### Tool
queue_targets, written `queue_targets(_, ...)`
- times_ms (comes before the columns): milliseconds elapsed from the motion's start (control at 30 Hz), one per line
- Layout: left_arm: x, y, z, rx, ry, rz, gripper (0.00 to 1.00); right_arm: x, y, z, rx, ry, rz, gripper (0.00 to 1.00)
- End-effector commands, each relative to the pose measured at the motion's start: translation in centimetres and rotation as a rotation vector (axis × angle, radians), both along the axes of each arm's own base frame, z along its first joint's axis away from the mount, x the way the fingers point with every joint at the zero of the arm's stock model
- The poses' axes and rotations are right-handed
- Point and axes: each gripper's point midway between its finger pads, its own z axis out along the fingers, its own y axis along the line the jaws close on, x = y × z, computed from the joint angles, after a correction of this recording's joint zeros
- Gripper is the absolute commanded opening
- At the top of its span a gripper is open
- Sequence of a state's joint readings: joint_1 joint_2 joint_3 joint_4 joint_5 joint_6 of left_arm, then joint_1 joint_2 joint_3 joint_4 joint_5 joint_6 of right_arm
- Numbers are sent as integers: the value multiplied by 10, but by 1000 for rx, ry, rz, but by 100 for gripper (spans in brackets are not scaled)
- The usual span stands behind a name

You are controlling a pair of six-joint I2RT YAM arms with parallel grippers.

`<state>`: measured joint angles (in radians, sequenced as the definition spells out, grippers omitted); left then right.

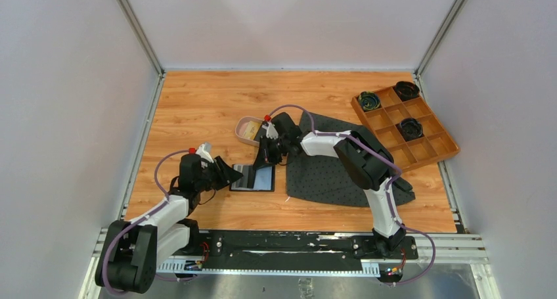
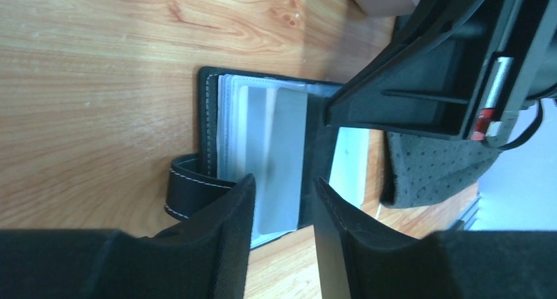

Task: Put the credit cards into the card holder
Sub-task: Insert the credit card into the card holder.

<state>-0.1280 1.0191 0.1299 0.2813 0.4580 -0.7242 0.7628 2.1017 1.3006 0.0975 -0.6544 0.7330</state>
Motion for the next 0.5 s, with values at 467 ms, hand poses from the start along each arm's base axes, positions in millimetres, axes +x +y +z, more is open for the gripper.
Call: queue_targets(467,-3,20,60,293,-102,-2,71,-11,4,10,-10,-116,183,48)
